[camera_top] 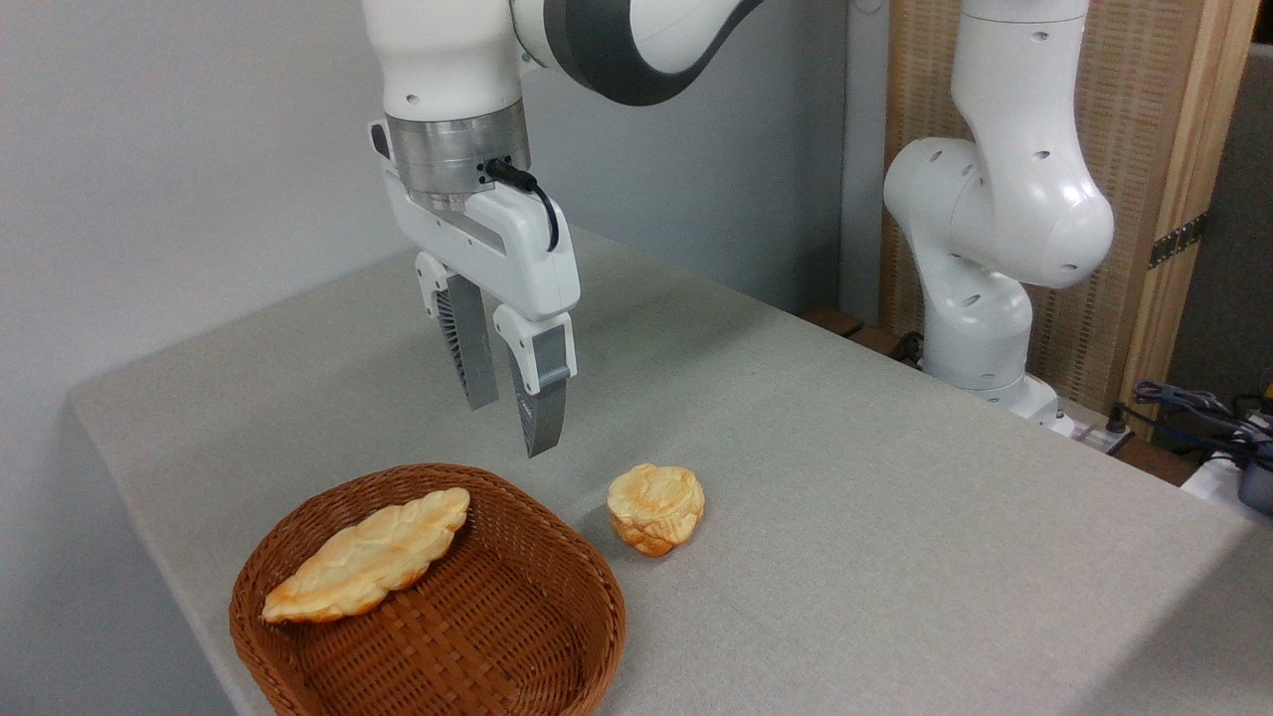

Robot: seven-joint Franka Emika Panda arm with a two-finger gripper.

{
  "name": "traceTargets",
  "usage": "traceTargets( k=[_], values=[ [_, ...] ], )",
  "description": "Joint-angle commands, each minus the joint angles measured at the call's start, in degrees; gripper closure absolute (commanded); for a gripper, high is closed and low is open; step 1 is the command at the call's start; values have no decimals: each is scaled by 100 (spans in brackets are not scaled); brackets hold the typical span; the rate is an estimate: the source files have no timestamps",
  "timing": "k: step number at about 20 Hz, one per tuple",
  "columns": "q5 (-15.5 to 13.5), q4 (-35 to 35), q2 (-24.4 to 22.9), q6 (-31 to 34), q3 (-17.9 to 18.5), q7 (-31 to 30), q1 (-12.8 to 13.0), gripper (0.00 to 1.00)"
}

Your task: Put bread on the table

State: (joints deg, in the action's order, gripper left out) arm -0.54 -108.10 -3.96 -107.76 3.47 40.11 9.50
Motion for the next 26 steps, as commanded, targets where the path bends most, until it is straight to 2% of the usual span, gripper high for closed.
traceTargets(
  k=[1, 18, 22, 26],
  values=[
    [-113, 44, 27, -61, 14, 5, 8, 0],
    [-96, 211, -26, 27, 40, 23, -19, 0],
    [-96, 158, 70, -332, 75, 67, -19, 0],
    [-113, 149, 456, -1009, 58, 5, -19, 0]
  ],
)
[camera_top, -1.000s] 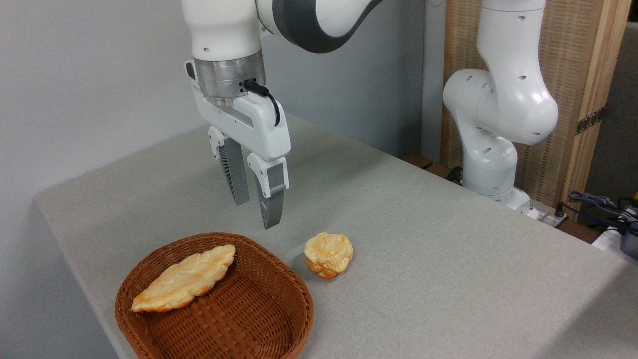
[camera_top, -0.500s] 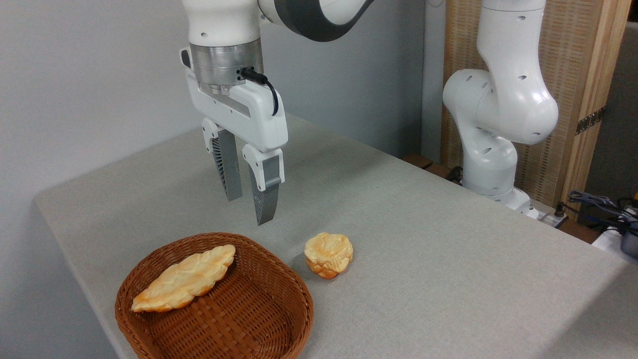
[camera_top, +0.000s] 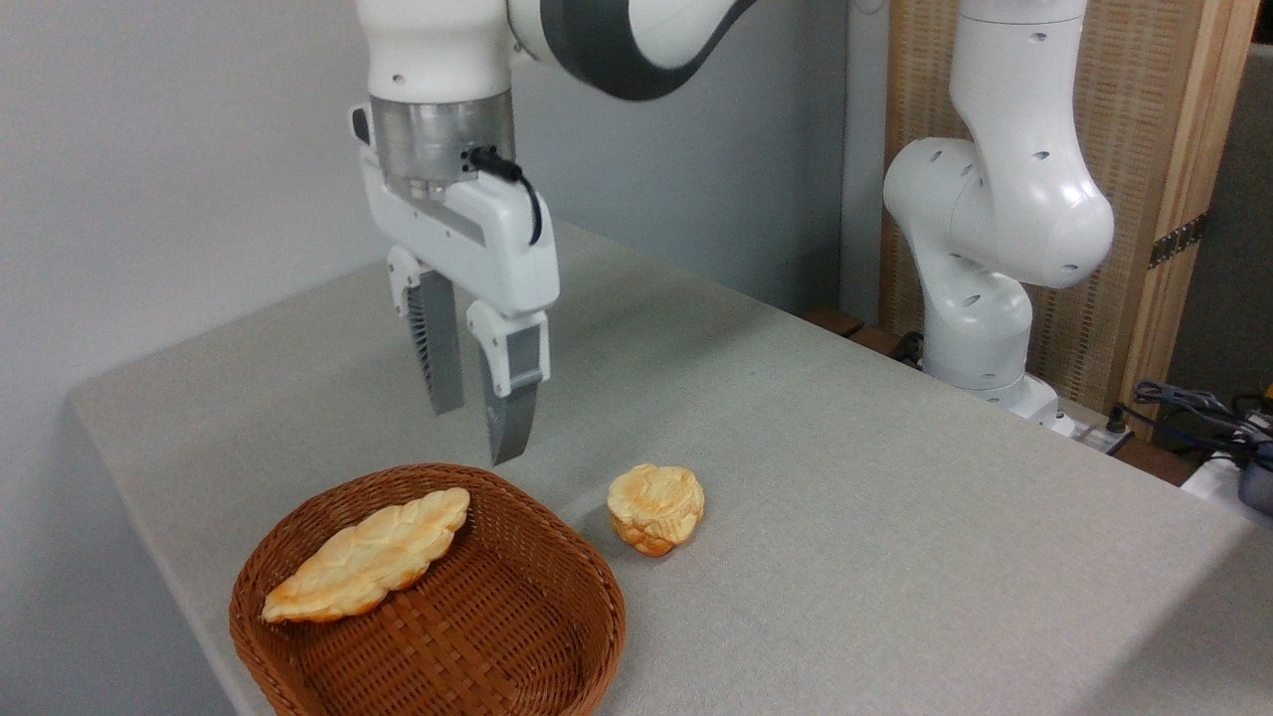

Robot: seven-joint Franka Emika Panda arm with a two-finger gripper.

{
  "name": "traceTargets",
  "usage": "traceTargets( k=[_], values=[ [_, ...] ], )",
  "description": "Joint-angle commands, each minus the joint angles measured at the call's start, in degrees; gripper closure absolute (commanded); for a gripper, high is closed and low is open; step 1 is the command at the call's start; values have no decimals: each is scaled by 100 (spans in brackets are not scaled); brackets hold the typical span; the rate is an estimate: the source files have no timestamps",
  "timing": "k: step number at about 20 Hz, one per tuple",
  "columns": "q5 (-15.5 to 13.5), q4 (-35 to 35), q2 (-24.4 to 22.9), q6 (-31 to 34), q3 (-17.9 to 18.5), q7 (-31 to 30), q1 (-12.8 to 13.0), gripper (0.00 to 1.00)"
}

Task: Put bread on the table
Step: 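Lower the open gripper down onto the long bread roll in the basket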

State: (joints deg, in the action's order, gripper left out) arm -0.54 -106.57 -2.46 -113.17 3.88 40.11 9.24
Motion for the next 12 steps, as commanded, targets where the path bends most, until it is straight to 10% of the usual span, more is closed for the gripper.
traceTargets(
  k=[1, 12],
  values=[
    [-122, 5, 359, -556, -1, -3, 7, 0],
    [-719, 14, 1273, -1945, -212, -117, 34, 0]
  ],
)
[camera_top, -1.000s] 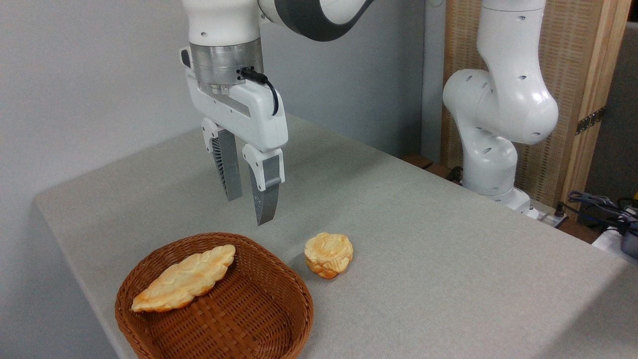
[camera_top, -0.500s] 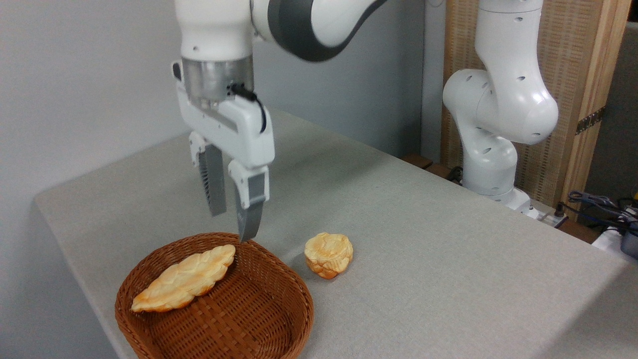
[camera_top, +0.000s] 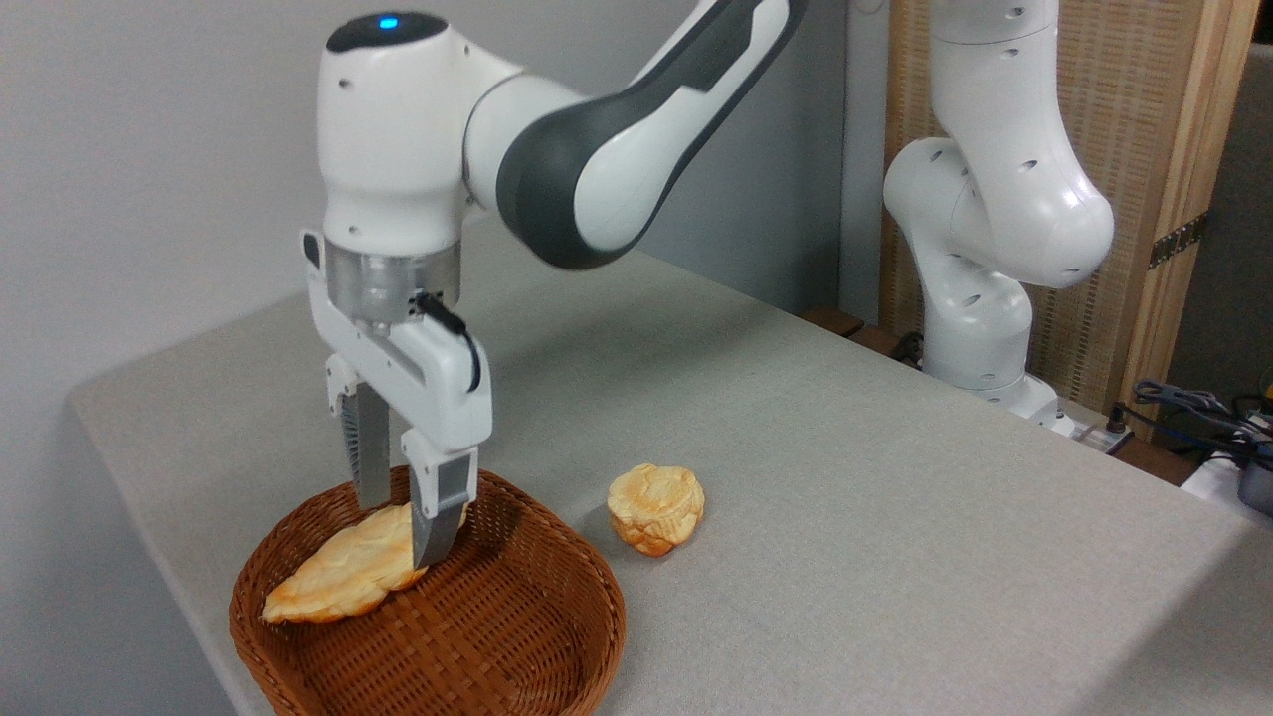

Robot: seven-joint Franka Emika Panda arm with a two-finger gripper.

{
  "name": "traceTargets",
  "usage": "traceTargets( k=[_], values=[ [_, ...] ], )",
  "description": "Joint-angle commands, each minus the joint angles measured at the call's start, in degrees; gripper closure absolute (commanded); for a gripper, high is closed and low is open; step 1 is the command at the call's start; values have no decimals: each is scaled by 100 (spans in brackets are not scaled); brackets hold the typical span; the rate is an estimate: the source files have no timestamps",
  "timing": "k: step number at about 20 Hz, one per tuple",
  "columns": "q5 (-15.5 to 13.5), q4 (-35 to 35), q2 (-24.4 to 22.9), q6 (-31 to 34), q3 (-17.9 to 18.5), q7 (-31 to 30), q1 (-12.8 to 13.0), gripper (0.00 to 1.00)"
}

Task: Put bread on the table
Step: 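Lower the open gripper down onto the long bread roll in the basket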

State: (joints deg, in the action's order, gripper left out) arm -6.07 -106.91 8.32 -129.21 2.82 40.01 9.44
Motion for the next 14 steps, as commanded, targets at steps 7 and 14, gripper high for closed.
traceTargets(
  k=[7, 14],
  values=[
    [-395, 47, 337, -517, -150, -116, 14, 0],
    [-351, 47, 451, -544, -176, -81, 14, 0]
  ],
)
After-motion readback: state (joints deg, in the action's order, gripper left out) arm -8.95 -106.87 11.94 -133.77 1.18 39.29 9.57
